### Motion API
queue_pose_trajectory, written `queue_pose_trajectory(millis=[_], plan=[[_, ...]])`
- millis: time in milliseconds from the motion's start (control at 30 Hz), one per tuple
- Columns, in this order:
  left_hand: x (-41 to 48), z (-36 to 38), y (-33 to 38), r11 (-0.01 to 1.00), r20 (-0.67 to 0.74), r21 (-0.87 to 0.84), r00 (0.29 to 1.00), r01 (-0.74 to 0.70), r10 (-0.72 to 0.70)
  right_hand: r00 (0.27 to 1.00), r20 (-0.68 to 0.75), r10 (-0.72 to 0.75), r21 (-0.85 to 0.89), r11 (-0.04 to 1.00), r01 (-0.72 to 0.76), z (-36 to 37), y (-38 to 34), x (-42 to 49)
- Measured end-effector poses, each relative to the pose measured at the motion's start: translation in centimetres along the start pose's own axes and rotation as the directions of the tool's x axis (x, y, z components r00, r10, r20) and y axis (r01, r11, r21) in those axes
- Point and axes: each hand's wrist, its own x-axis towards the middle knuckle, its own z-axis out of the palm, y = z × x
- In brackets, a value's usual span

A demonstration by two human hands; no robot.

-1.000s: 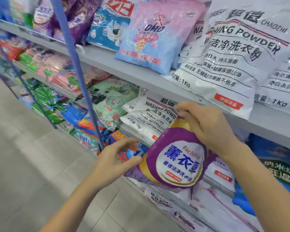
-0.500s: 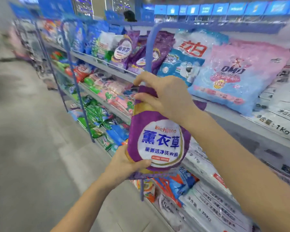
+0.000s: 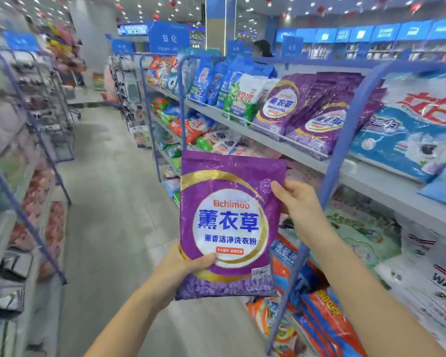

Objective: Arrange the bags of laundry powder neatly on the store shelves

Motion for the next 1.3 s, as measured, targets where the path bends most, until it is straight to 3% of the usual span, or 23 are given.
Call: queue_pose_trajectory(millis=[167, 333, 500, 567, 700, 833, 1033, 1200, 1300], plan=[[5.9, -3.2, 1.1, 0.999, -0.022, -0.022, 0.999, 0.038, -0.039, 0.989, -0.049, -0.142, -0.039, 0.989, 0.141, 2.0, 0.7, 6.7], [13.9, -5.2, 4.0, 1.0, -0.049, -0.008, 0.999, 0.002, -0.003, 0.987, -0.115, -0.111, 0.08, 0.989, 0.121, 3.2, 1.9, 14.8], [23.3, -6.2, 7.0, 0.993, -0.111, -0.067, 0.99, -0.093, 0.086, 0.993, 0.1, 0.064, 0.083, 0.994, -0.072, 2.4, 4.6, 21.5], [27.0, -6.1, 8.2, 0.989, -0.096, -0.09, 0.989, -0.121, 0.112, 0.989, 0.142, 0.049, -0.004, 0.999, -0.049, 2.0, 6.3, 22.9], [33.4, -4.9, 9.6, 0.99, 0.03, -0.08, 0.993, -0.112, 0.115, 0.998, -0.013, -0.056, 0.008, 0.998, 0.056, 0.7, 7.4, 25.2], [38.9, -2.2, 10.5, 0.991, 0.148, -0.071, 0.982, -0.112, 0.122, 0.958, -0.242, -0.155, -0.113, 0.985, 0.131, -1.9, 7.4, 26.7], [45.3, 4.2, 11.1, 0.991, 0.469, -0.057, 0.873, -0.123, 0.135, 0.793, -0.545, -0.274, -0.326, 0.94, 0.1, -6.7, 5.4, 26.3], [48.0, 9.5, 11.5, 0.969, 0.599, -0.005, 0.775, -0.248, 0.201, 0.564, -0.742, -0.362, -0.452, 0.892, -0.022, -8.0, 3.3, 24.8], [48.2, 12.5, 11.4, 0.95, 0.65, 0.005, 0.724, -0.311, 0.233, 0.484, -0.79, -0.376, -0.495, 0.857, -0.143, -8.2, 2.8, 23.7]])
